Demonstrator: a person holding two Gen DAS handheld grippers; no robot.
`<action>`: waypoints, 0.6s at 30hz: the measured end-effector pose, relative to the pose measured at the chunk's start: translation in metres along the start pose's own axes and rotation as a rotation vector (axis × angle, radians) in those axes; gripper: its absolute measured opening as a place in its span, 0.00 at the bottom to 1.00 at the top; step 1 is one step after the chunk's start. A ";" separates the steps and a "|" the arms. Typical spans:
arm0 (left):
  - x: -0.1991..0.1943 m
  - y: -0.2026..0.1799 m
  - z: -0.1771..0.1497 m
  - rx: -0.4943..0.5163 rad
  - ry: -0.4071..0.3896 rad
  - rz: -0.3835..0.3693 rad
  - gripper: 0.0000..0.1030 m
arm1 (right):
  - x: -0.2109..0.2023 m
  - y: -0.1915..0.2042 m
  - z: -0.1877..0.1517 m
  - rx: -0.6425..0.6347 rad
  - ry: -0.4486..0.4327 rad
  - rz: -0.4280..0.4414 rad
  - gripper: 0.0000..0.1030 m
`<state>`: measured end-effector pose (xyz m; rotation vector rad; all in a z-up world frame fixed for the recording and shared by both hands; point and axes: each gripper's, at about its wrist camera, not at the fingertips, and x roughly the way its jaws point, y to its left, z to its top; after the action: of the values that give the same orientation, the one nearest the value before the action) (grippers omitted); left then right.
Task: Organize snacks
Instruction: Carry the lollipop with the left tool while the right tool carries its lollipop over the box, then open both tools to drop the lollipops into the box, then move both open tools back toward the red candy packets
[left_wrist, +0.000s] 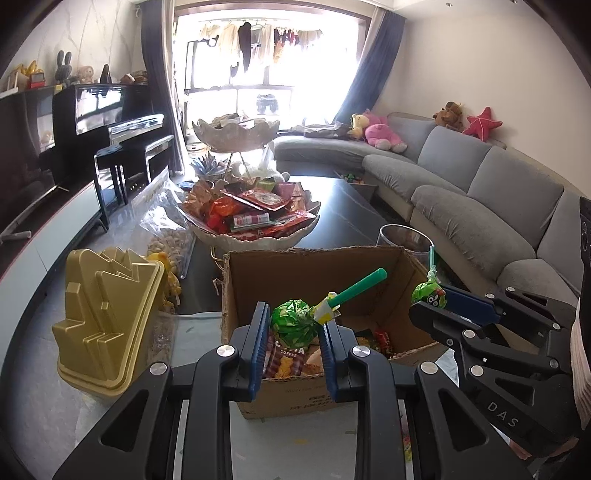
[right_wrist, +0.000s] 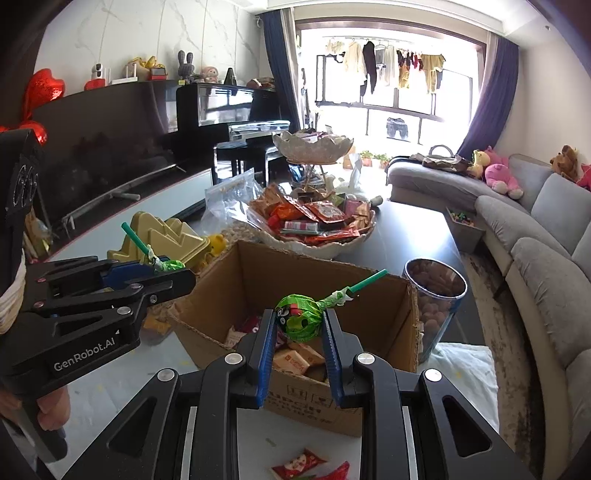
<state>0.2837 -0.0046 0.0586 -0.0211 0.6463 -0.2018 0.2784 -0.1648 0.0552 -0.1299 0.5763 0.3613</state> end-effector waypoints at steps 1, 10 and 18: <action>0.005 0.002 0.001 -0.005 0.007 0.001 0.26 | 0.005 -0.001 0.001 -0.001 0.010 0.000 0.25; 0.017 0.006 -0.006 -0.004 0.024 0.065 0.59 | 0.027 -0.012 0.000 0.010 0.027 -0.040 0.48; -0.015 -0.011 -0.022 0.036 -0.013 0.043 0.69 | 0.004 -0.015 -0.016 0.011 0.006 -0.056 0.49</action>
<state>0.2565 -0.0113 0.0510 0.0259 0.6294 -0.1720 0.2789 -0.1806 0.0401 -0.1358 0.5789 0.3036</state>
